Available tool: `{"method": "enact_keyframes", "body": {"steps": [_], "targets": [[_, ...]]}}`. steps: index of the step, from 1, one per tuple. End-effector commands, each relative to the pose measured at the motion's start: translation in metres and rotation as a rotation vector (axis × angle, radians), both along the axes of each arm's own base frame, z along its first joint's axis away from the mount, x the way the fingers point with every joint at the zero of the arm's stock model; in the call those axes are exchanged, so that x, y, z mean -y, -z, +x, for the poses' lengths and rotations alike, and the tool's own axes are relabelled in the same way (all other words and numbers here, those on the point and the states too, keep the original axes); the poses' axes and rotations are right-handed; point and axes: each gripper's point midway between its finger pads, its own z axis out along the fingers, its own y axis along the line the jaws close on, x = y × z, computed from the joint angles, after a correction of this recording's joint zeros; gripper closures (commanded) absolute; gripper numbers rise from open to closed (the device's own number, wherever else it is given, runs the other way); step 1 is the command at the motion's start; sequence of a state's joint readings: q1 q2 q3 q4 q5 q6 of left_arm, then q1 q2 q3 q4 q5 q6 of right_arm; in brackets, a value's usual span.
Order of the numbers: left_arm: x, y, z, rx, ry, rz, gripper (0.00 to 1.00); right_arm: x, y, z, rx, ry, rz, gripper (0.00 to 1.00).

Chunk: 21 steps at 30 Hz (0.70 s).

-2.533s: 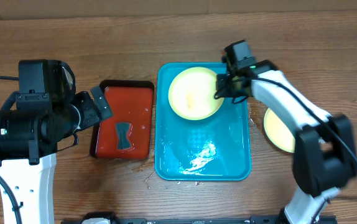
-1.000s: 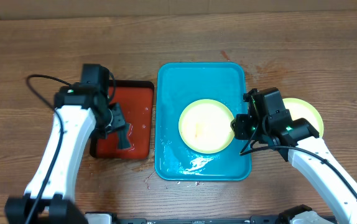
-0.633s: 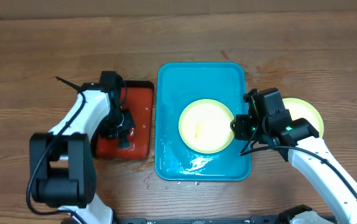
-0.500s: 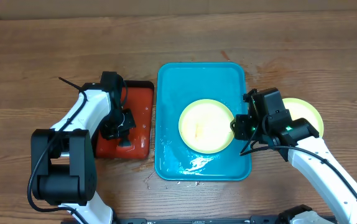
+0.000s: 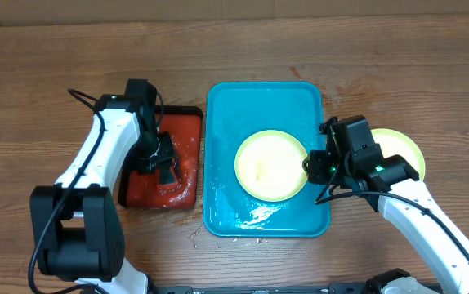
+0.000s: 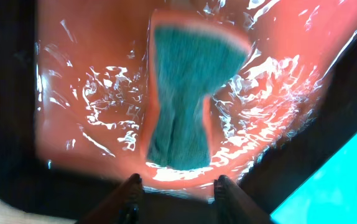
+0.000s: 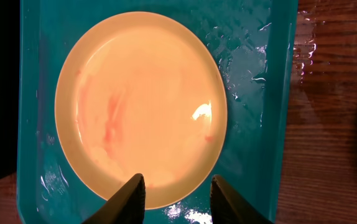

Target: Clean dirty plates on tray and stack at the side

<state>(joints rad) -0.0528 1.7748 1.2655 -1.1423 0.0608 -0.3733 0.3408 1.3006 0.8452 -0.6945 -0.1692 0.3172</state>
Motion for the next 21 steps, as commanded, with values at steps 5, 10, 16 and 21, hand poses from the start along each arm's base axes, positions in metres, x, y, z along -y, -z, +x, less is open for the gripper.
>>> {"method": "enact_keyframes", "body": {"steps": [5, 10, 16, 21], "targets": [[0.006, 0.03, -0.027, -0.05, -0.002, -0.027, 0.53, -0.004, -0.012, 0.007, 0.036, -0.006, 0.016, 0.64], [0.015, 0.06, -0.032, -0.007, 0.015, -0.054, 0.76, -0.003, -0.012, 0.007, 0.036, -0.006, 0.015, 0.64], [0.013, 0.058, -0.031, -0.008, 0.016, -0.04, 0.96, -0.003, -0.012, 0.007, 0.034, -0.006, 0.015, 0.64], [0.014, 0.03, -0.016, -0.002, 0.011, -0.04, 0.96, -0.003, -0.011, 0.006, 0.03, -0.006, 0.013, 0.65]]}}
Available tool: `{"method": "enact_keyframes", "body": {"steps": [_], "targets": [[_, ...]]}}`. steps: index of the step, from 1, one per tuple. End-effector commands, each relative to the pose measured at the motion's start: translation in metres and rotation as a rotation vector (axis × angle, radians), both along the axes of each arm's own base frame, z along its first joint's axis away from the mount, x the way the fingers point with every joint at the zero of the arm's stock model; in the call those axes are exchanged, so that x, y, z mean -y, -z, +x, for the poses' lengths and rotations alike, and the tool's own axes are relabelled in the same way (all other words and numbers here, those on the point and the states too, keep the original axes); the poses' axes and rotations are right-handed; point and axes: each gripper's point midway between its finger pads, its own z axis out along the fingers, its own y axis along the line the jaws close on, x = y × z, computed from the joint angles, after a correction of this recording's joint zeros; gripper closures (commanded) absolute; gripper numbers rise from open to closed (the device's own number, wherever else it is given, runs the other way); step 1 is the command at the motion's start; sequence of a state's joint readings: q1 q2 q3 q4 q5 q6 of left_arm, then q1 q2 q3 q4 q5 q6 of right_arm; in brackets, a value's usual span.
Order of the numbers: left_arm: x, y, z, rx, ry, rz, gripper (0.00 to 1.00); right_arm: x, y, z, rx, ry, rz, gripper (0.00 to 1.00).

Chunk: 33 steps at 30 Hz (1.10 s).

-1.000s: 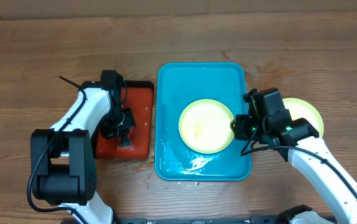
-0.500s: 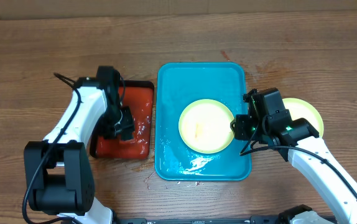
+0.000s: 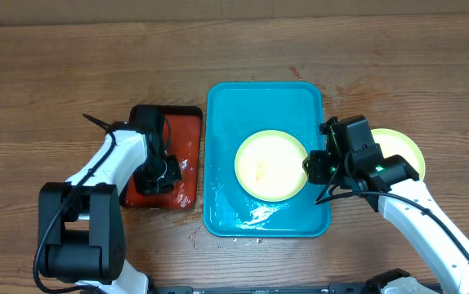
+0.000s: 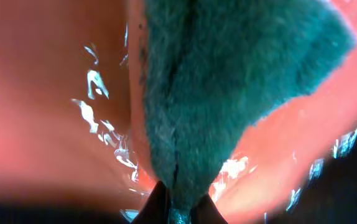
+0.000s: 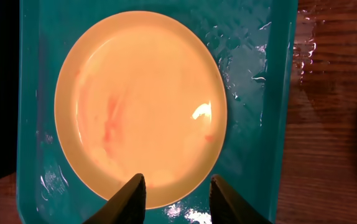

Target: Clean dirty plates on tray and stack at the side

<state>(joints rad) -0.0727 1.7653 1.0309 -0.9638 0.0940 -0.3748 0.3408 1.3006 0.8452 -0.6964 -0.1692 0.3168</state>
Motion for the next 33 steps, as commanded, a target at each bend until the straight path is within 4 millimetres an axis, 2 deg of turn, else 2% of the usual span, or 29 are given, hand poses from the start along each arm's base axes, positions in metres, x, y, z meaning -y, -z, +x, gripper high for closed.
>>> {"method": "enact_keyframes", "body": {"steps": [1, 3, 5, 7, 10, 12, 16, 19, 20, 21, 22, 23, 26, 28, 30, 33], "targets": [[0.005, -0.028, 0.023, 0.051, -0.005, -0.01, 0.87, -0.003, -0.011, 0.006, 0.031, -0.005, 0.014, 0.65], [0.004, -0.042, 0.03, 0.058, 0.003, -0.006, 0.66, -0.003, -0.011, 0.005, 0.028, -0.005, 0.013, 0.65], [0.003, -0.052, 0.035, 0.067, 0.005, 0.005, 0.53, -0.003, -0.011, 0.005, 0.028, -0.005, 0.013, 0.65], [-0.001, -0.055, 0.038, 0.076, 0.007, 0.026, 0.48, -0.003, -0.011, 0.006, 0.028, -0.005, 0.013, 0.65], [-0.009, -0.05, 0.038, 0.075, 0.011, 0.073, 0.48, -0.003, -0.011, 0.006, 0.028, -0.005, 0.013, 0.65], [-0.011, -0.042, 0.034, 0.071, 0.012, 0.082, 0.5, -0.003, -0.011, 0.005, 0.028, -0.005, 0.013, 0.65], [-0.011, -0.019, 0.024, 0.062, 0.008, 0.081, 0.65, -0.003, -0.011, 0.005, 0.028, -0.005, 0.013, 0.65], [-0.01, -0.003, 0.016, 0.06, 0.007, 0.07, 0.68, -0.003, -0.011, 0.006, 0.028, -0.005, 0.013, 0.65], [-0.01, -0.001, 0.014, 0.057, 0.008, 0.071, 0.75, -0.003, -0.011, 0.006, 0.028, -0.005, 0.013, 0.65], [-0.01, 0.001, 0.012, 0.052, 0.008, 0.072, 0.88, -0.003, -0.011, 0.006, 0.029, -0.005, 0.013, 0.65], [-0.01, 0.001, 0.011, 0.051, 0.008, 0.072, 0.96, -0.003, -0.011, 0.006, 0.029, -0.005, 0.013, 0.65], [-0.01, 0.0, 0.012, 0.052, 0.008, 0.071, 0.96, -0.003, -0.011, 0.006, 0.03, -0.004, 0.013, 0.65], [-0.009, -0.007, 0.016, 0.055, 0.006, 0.068, 0.96, 0.001, -0.011, 0.008, 0.039, 0.009, -0.004, 0.65], [-0.009, -0.019, 0.022, 0.065, 0.006, 0.067, 0.96, 0.016, -0.009, 0.015, 0.052, 0.101, -0.065, 0.65], [-0.009, -0.037, 0.03, 0.086, 0.006, 0.071, 0.96, 0.029, -0.009, 0.02, 0.064, 0.189, -0.108, 0.65], [-0.012, -0.068, 0.043, 0.138, 0.005, 0.089, 0.96, 0.029, -0.011, 0.024, 0.083, 0.196, -0.108, 0.64]]}}
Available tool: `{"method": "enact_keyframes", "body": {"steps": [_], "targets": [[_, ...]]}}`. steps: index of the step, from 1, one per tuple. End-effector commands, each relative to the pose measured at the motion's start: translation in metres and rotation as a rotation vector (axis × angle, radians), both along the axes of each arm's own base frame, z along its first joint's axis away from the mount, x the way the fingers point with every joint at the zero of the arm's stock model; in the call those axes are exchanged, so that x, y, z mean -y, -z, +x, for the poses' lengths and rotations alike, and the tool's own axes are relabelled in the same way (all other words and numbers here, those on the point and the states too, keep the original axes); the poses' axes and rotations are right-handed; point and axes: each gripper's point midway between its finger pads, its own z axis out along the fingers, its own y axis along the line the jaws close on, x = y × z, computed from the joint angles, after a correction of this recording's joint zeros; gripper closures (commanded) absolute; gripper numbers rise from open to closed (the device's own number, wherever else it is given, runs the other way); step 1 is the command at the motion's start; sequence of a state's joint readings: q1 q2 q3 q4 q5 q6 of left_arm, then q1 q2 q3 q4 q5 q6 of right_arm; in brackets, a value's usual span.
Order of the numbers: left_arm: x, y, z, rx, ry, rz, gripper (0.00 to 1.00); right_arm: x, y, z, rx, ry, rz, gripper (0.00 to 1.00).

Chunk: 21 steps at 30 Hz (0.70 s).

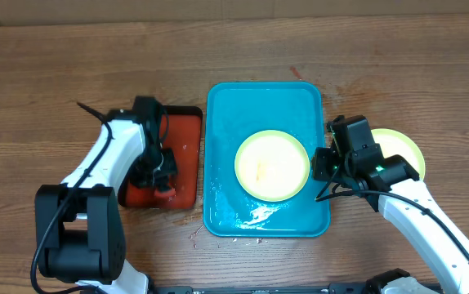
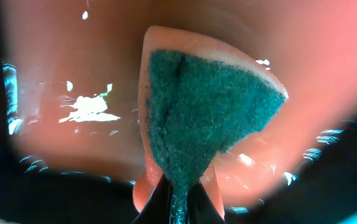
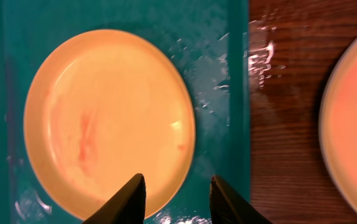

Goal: Clean dirty plates on tray and stack at the side
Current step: 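Scrub the yellow plate with the sponge in the left gripper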

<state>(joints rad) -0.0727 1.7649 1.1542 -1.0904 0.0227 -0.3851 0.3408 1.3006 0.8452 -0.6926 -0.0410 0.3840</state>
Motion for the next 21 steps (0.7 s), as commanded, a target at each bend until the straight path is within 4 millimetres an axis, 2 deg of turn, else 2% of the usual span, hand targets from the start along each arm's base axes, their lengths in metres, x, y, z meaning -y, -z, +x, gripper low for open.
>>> {"method": "enact_keyframes", "body": {"steps": [1, 3, 6, 10, 17, 21], "targets": [[-0.002, -0.049, 0.034, 0.159, 0.012, 0.023, 0.96, 0.009, -0.013, 0.015, 0.063, 0.065, -0.03, 0.64], [-0.001, -0.063, 0.042, 0.207, 0.01, 0.017, 0.96, 0.008, -0.011, 0.015, 0.058, 0.06, -0.034, 0.64], [-0.001, -0.065, 0.043, 0.225, 0.015, 0.027, 0.96, 0.008, -0.003, 0.015, 0.035, 0.06, -0.043, 0.64], [-0.005, -0.044, 0.043, 0.225, 0.02, 0.057, 0.96, 0.007, 0.017, 0.014, -0.025, 0.054, -0.057, 0.62], [-0.006, 0.011, 0.029, 0.177, 0.024, 0.06, 0.96, 0.004, 0.046, 0.015, -0.097, 0.035, -0.077, 0.63], [-0.006, 0.015, 0.022, 0.142, 0.026, 0.062, 0.96, -0.01, 0.048, 0.017, -0.088, -0.062, -0.036, 0.6]]}}
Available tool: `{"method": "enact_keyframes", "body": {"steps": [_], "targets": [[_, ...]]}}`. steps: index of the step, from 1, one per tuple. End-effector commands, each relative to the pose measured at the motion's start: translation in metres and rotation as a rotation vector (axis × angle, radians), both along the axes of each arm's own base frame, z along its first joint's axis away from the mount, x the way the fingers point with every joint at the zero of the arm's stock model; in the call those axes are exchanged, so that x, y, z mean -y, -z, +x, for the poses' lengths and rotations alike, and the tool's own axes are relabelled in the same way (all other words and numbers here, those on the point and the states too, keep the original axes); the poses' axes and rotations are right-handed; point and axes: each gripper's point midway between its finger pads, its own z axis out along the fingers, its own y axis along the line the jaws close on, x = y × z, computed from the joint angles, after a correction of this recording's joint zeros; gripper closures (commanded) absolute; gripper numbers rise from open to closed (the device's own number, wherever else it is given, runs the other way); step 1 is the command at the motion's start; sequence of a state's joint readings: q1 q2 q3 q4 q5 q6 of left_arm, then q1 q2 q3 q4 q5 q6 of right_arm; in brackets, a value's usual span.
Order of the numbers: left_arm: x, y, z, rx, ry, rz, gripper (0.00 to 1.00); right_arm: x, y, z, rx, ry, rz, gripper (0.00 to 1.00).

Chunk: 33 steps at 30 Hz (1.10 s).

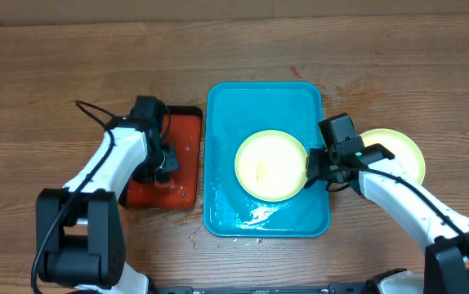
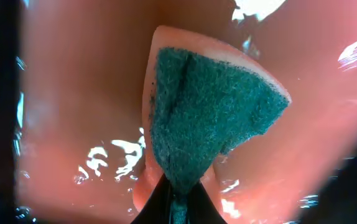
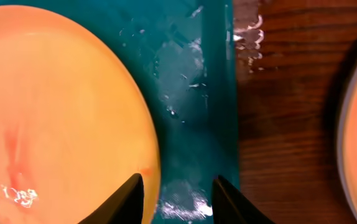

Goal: Clean dirty plates on tray and stack at the side
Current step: 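Scrub the yellow plate with the sponge in the left gripper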

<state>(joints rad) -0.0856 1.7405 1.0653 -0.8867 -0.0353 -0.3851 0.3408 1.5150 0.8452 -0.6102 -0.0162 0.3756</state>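
Observation:
A yellow plate (image 1: 270,166) with a reddish smear lies on the wet teal tray (image 1: 228,114); its right rim (image 3: 73,118) fills the right wrist view. My right gripper (image 3: 177,186) is open, low over the plate's right edge, one finger over the plate and the other over the tray floor (image 3: 194,106). A second yellow plate (image 1: 398,147) rests on the table right of the tray. My left gripper (image 2: 178,199) is shut on a green-faced sponge (image 2: 206,118) held above the red basin (image 1: 184,159).
The red basin has a black rim (image 1: 181,109) and holds water, left of the tray. Wet patches mark the wood (image 3: 290,93) beside the tray. The tray's right wall (image 3: 228,124) stands between both plates.
My right gripper has dropped closer to the plate's right edge, still open. The left gripper keeps the sponge pinched over the red basin, shifted a little.
The sponge first lay in the red basin with my left gripper open above it. Then the left gripper was shut on the sponge, and later held it above the water. My right gripper stayed open over the plate, shifted right, and is now low at its rim.

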Motion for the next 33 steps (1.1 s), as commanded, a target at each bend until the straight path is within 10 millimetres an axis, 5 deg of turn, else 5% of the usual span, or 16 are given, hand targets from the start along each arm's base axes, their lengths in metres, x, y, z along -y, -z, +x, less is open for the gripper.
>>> {"method": "enact_keyframes", "body": {"steps": [1, 15, 19, 23, 26, 33], "targets": [[-0.002, -0.004, -0.001, -0.008, 0.008, 0.017, 0.96, -0.011, -0.008, 0.008, 0.029, -0.075, 0.034, 0.6], [0.003, -0.131, 0.038, 0.139, 0.041, 0.006, 0.96, -0.021, 0.025, 0.014, 0.022, -0.145, 0.053, 0.54], [0.012, -0.137, 0.043, 0.159, 0.048, -0.037, 0.96, -0.023, 0.03, 0.018, 0.026, -0.138, 0.056, 0.77], [0.03, -0.14, 0.052, 0.201, 0.073, -0.105, 0.96, -0.022, 0.042, 0.016, 0.001, -0.134, 0.051, 0.81], [0.051, -0.143, 0.059, 0.233, 0.109, -0.174, 0.96, -0.021, 0.055, 0.012, -0.041, -0.108, 0.049, 0.95], [0.128, -0.14, 0.067, 0.301, 0.25, -0.257, 0.96, -0.021, 0.056, 0.011, -0.051, -0.091, 0.054, 0.96]]}}
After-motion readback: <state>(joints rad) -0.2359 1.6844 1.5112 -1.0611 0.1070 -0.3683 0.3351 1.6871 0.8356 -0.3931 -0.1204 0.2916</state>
